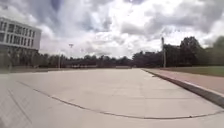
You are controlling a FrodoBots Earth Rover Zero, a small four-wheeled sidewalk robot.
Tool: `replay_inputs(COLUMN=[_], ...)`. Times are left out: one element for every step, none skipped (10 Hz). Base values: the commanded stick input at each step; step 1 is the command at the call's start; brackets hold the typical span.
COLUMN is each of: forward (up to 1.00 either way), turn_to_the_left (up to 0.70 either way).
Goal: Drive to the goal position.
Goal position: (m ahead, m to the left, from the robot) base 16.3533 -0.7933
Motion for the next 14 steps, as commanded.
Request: replay_inputs(forward=[0.7,0.7,0.7,0.7,0.7,0.7,0.7,0.7,0.7,0.7,0.7,0.7,0.7,0.7], turn_to_the_left=[0.0,0.0,0.01,0.02,0.01,0.02,0.0,0.0,0.0,0.0,0.0,0.0,0.02,0.0])
